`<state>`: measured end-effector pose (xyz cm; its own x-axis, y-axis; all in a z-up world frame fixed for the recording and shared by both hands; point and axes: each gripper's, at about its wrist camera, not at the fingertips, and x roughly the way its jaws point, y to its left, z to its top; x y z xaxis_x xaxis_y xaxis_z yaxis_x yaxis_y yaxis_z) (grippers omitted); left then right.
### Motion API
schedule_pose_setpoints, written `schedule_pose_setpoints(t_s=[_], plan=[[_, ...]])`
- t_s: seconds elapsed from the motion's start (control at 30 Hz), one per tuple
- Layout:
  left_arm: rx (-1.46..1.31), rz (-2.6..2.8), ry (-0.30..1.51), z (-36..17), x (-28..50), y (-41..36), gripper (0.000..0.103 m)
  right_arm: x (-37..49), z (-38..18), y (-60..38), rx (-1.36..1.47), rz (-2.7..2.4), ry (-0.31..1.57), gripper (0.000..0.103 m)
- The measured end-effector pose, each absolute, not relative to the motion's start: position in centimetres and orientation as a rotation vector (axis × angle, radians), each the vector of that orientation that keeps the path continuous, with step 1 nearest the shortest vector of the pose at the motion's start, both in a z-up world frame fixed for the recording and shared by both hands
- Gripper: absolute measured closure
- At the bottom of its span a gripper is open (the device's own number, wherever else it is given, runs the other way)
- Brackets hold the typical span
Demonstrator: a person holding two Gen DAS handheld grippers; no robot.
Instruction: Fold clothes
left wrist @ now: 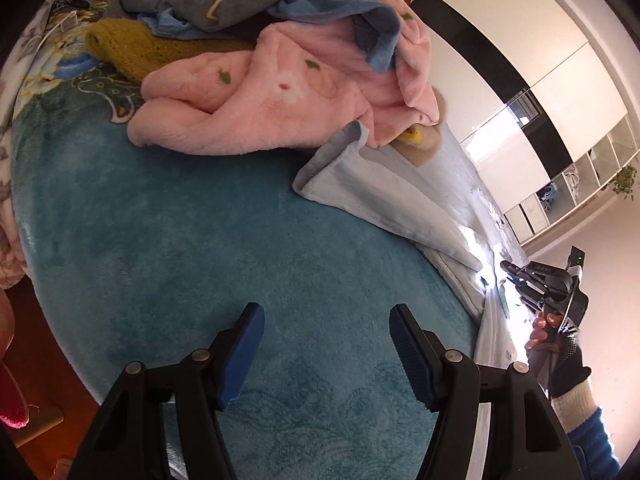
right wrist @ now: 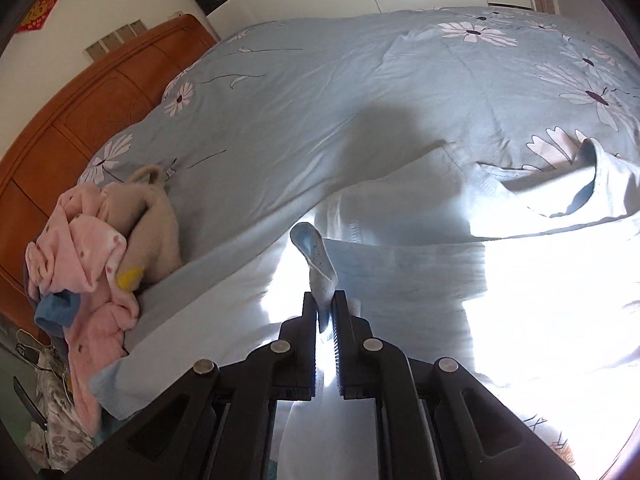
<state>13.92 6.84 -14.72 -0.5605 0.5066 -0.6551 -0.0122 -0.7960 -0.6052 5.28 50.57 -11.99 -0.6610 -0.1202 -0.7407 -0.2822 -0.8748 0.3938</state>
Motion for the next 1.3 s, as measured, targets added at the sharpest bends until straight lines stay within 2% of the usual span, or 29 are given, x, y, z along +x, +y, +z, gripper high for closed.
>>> schedule_pose_setpoints(t_s=[0.03, 0.13, 0.17, 0.27, 0.37, 0.77, 0.87, 0.93, 0.97, 1.0, 1.13, 1.3], plan=[[-1.267, 2.400, -0.802, -14.8, 13.9, 6.8, 0.034, 5.4, -11.8, 50.3, -1.257, 2.691, 0.737, 0.089], [-1.268, 2.410, -0.791, -14.6, 13.3, 7.0, 0.034, 5.9, -11.4, 50.0, -1.300, 2.784, 0.803, 0.064], [-1.269, 2.418, -0.786, -14.6, 12.8, 7.0, 0.034, 6.2, -11.2, 49.9, -1.317, 2.816, 0.824, 0.061], [-1.272, 2.442, -0.774, -14.4, 11.3, 6.9, 0.034, 7.6, -9.7, 50.0, -1.262, 2.860, 0.738, 0.061], [-1.276, 2.466, -0.760, -14.2, 9.8, 6.9, 0.034, 9.7, -9.0, 51.8, -1.216, 2.858, 0.826, 0.060], [-1.270, 2.538, -0.657, -14.6, 2.4, 8.0, 0.034, 17.2, -10.2, 56.5, -1.200, 2.798, 0.953, 0.058], [-1.275, 2.529, -0.669, -15.1, 1.1, 8.0, 0.037, 17.9, -10.8, 57.4, -1.204, 2.774, 0.983, 0.058], [-1.267, 2.500, -0.671, -14.9, 1.1, 8.2, 0.065, 18.3, -11.1, 57.9, -1.206, 2.762, 1.006, 0.058], [-1.277, 2.483, -0.659, -14.7, 1.1, 8.4, 0.093, 18.5, -11.2, 58.1, -1.205, 2.761, 1.015, 0.058], [-1.280, 2.471, -0.638, -14.5, 1.1, 8.7, 0.098, 18.7, -11.4, 58.3, -1.202, 2.760, 1.020, 0.058], [-1.209, 2.438, -0.577, -11.4, 2.1, 10.5, 0.099, 19.3, -11.9, 59.0, -1.199, 2.760, 1.058, 0.058], [-1.073, 2.317, -0.535, -4.3, 2.2, 15.7, 0.099, 20.8, -11.6, 60.3, -1.164, 2.782, 1.083, 0.058]])
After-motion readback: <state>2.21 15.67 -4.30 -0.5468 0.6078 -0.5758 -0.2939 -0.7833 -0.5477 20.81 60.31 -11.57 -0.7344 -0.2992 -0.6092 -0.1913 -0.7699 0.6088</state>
